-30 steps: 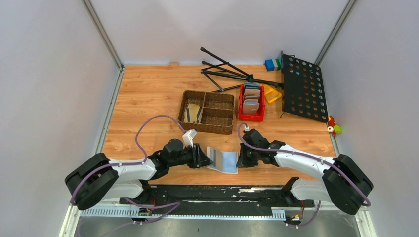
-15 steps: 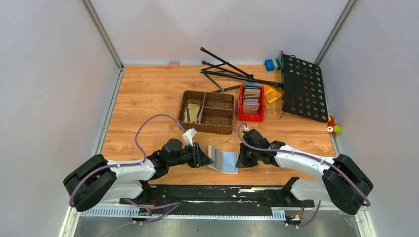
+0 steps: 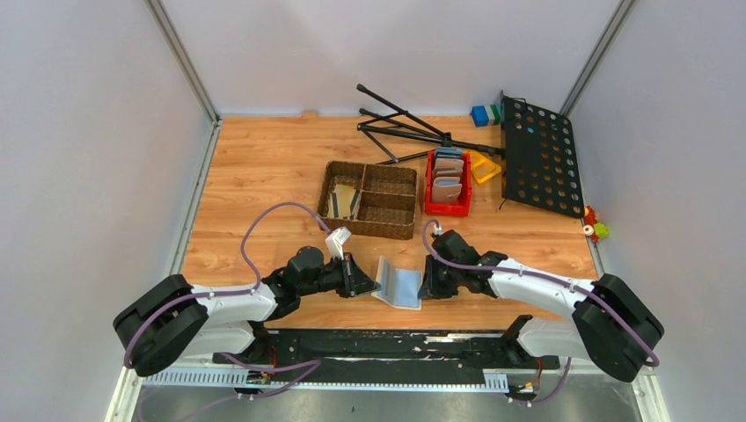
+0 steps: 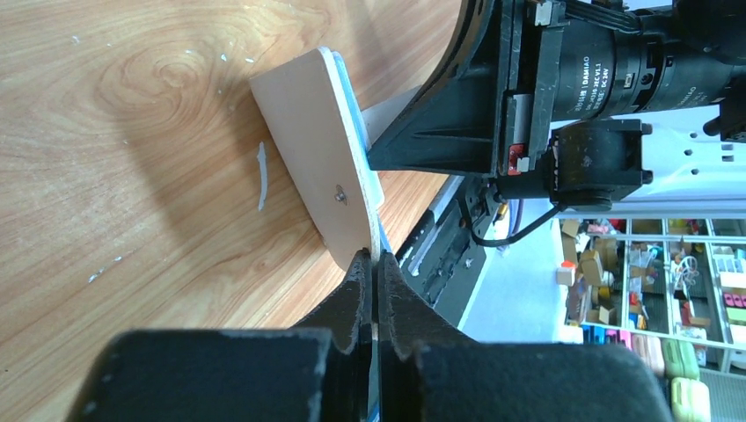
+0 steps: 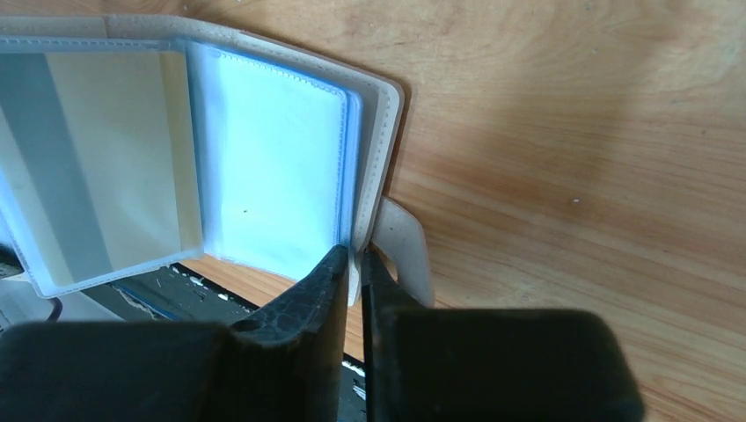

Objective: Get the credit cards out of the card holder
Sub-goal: Remove the credit card from the card holder.

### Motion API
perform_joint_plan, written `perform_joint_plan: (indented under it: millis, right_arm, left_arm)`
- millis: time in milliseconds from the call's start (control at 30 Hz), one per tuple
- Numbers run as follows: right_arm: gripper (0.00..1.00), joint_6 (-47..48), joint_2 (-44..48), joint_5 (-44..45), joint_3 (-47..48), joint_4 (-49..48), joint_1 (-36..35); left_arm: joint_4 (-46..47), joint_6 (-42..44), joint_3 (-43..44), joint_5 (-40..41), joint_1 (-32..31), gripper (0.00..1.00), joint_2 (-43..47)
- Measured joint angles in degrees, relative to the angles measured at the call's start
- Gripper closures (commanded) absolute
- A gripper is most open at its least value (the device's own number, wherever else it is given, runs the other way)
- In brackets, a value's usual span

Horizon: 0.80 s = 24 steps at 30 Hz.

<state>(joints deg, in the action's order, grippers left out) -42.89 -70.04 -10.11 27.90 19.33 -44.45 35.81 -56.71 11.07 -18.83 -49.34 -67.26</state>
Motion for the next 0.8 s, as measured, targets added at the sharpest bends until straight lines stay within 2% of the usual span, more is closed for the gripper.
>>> perform_joint_plan:
  millis: [167, 433, 567, 667, 800]
  right_arm:
    - [0.6, 0.98, 1.38, -0.37, 0.0, 0.52, -0.04]
    - [0.38, 1.99, 10.34, -0.5, 1.11, 2.47, -0.42]
    - [0.36, 2.19, 10.91, -0.39, 4.22, 4.0, -1.75]
    - [0.4, 2.14, 10.36, -0.79, 6.25, 3.37, -2.38]
    - [0.4, 1.6, 6.38, -2.43, 6.45, 0.13, -2.4]
  left_arm:
    - [0.0, 0.04, 0.0, -0.17, 0.0, 1.0, 0.0]
    - [-1.73, 1.07, 0.02, -0.52, 0.0, 1.0, -0.02]
    - [-2.12, 1.73, 0.02, -0.59, 0.0, 1.0, -0.04]
    - [-2.23, 1.99, 0.02, -0.61, 0.0, 1.0, -0.11]
    - [-2.36, 2.05, 0.28, -0.81, 0.0, 1.0, -0.24]
